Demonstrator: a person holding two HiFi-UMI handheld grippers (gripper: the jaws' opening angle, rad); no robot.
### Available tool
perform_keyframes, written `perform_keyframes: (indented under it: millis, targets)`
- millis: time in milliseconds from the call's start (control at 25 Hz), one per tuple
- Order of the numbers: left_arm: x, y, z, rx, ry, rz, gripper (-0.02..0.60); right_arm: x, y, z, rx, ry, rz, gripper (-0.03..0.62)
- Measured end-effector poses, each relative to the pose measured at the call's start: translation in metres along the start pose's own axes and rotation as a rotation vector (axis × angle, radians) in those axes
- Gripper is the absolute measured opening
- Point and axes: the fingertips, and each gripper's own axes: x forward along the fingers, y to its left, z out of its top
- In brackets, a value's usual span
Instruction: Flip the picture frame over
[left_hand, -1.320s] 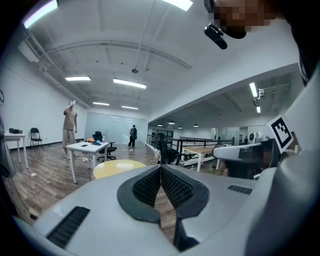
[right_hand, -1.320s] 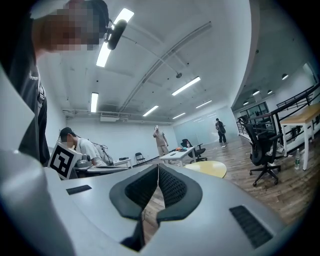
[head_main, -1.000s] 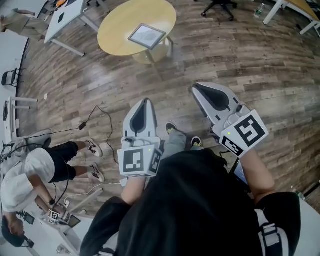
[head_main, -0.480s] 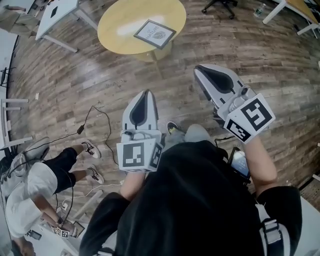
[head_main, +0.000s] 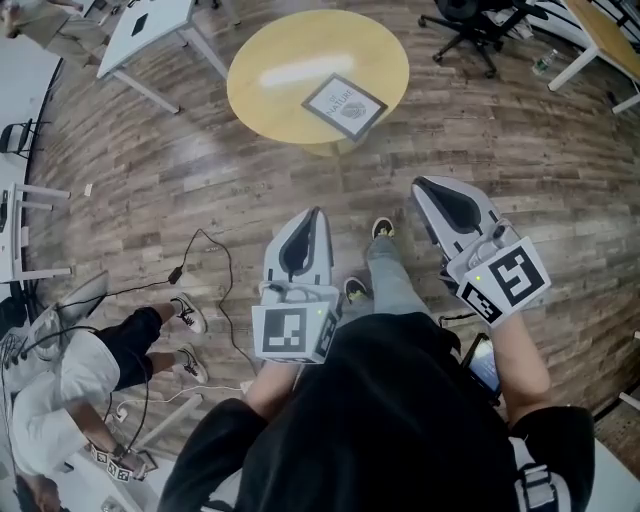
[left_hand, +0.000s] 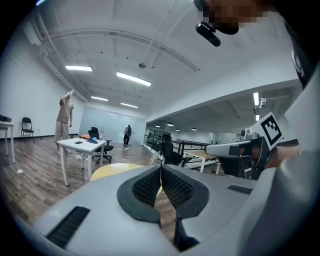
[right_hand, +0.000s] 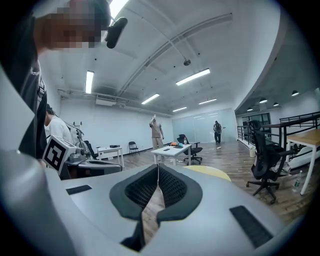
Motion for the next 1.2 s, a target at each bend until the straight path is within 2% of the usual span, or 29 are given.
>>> perform_keyframes:
  millis: [200,520,800,1040,1200]
  targets:
    - [0.052,0.02,0.009,0.015,0.001,0.026,0.023,0.034,-0.048,0.001,-0.014,0.013,0.01,0.018]
    - [0.168,0.042,0.034,0.024,0.018,0.066,0.023,0.106,-0.148,0.012,-0.063,0.046,0.062,0.018]
    - [0.245,0.05,0.046,0.042,0.008,0.104,0.023,0.15,-0.211,0.009,-0.125,0.06,0.142,0.018]
    - [0.275,0.057,0.04,0.042,0.029,0.162,0.023,0.18,-0.227,-0.027,-0.197,0.151,0.234,0.018]
    - [0.282,0.063,0.036,0.04,0.039,0.191,0.023,0.206,-0.228,-0.084,-0.236,0.244,0.343,0.02]
